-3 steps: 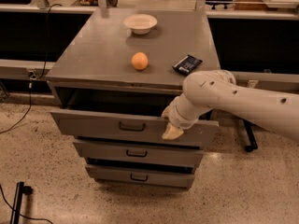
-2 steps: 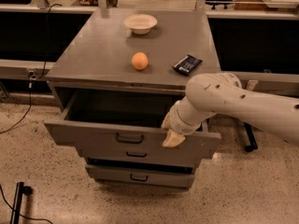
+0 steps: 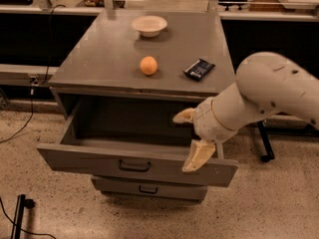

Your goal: Open top drawer

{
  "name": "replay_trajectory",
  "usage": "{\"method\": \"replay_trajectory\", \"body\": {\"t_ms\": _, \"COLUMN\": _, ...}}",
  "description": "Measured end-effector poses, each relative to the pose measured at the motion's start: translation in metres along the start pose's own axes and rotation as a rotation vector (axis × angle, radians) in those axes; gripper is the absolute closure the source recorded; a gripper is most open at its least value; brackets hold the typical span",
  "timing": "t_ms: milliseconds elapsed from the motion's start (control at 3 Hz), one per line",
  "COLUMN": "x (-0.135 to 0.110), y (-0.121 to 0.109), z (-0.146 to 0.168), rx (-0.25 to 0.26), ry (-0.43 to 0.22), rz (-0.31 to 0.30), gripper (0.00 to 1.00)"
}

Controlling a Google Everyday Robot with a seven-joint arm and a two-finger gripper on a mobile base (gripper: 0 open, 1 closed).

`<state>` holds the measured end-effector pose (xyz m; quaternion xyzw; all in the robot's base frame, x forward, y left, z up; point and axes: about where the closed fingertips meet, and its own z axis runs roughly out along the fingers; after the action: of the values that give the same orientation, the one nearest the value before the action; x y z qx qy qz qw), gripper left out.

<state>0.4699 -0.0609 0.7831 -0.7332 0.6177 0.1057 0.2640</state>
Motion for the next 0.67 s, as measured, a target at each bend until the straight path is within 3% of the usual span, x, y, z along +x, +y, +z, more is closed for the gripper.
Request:
{"method": "replay_trajectory", "body": {"t_ms": 333, "x": -0.014, "y": -0.017, "z": -0.030, "rx": -0.012, "ry": -0.046, "rz": 0.026, "gripper": 0.12}}
{"method": "replay_trajectory", "body": {"t_ms": 667, "x": -0.027, "y": -0.045, "z": 0.002, "rx": -0.081, "ry": -0.034, "rz": 0.098, "gripper": 0.34}}
